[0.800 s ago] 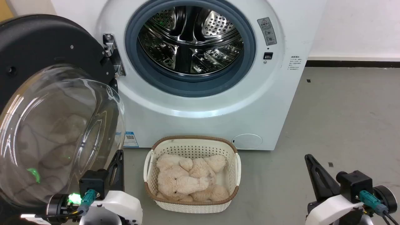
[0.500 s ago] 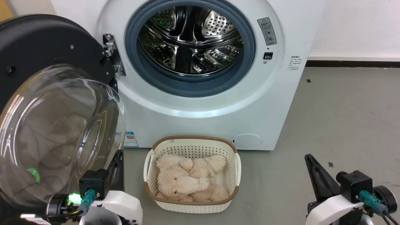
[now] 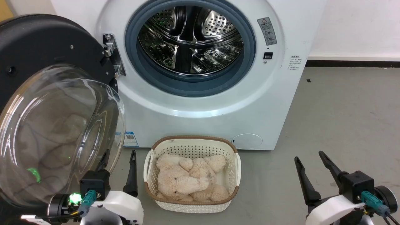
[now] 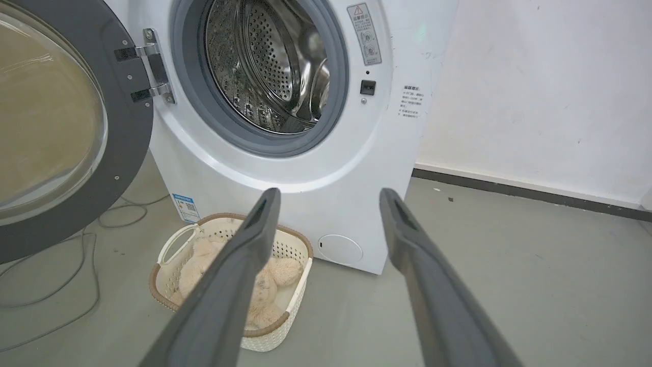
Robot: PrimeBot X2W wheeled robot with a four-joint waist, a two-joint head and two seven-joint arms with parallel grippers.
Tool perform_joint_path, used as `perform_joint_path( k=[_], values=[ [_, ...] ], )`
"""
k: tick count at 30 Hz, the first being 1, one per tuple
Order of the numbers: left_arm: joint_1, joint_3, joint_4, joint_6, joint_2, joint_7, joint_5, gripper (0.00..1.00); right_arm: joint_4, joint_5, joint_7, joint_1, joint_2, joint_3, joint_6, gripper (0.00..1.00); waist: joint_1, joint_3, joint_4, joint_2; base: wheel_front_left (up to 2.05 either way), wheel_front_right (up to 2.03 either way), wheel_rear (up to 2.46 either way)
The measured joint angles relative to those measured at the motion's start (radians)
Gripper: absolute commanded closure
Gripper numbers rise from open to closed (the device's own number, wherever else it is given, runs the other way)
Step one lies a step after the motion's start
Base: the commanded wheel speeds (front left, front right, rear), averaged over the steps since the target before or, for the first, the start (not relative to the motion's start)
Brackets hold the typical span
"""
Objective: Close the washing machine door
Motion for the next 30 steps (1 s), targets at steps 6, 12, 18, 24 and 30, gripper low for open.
perform_joint_path(
  k=[6, 12, 18, 24, 30],
  values=[
    [0.0, -0.004, 0.0, 0.001, 0.0, -0.012, -0.007, 0.0, 0.0, 0.002, -0.011, 0.0, 0.0, 0.0, 0.0, 0.0, 0.0, 0.0, 0.004, 0.0, 0.0, 0.0, 0.0],
    [0.0, -0.006, 0.0, 0.004, 0.0, -0.025, -0.016, 0.0, 0.0, 0.012, -0.027, 0.0, 0.0, 0.003, 0.0, 0.0, 0.0001, -0.001, 0.013, 0.0, 0.0, 0.0, 0.0],
    [0.0, -0.007, 0.0, 0.009, 0.0, -0.035, -0.024, 0.0, 0.0, 0.018, -0.037, 0.0, 0.0, 0.007, 0.0, 0.0, 0.0001, -0.003, 0.028, 0.0, 0.0, 0.0, 0.0],
    [0.001, -0.008, -0.001, 0.01, 0.0, -0.049, -0.026, 0.0, 0.0, 0.023, -0.05, 0.001, 0.0, 0.011, 0.0, 0.0, 0.0001, -0.006, 0.049, 0.0, 0.0, 0.0, 0.0],
    [0.008, -0.01, -0.001, 0.01, 0.0, -0.062, -0.033, 0.0, 0.002, 0.033, -0.062, 0.003, 0.0, 0.019, 0.0, 0.0, 0.0001, -0.01, 0.079, 0.0, 0.0, 0.0, 0.0]
  ],
)
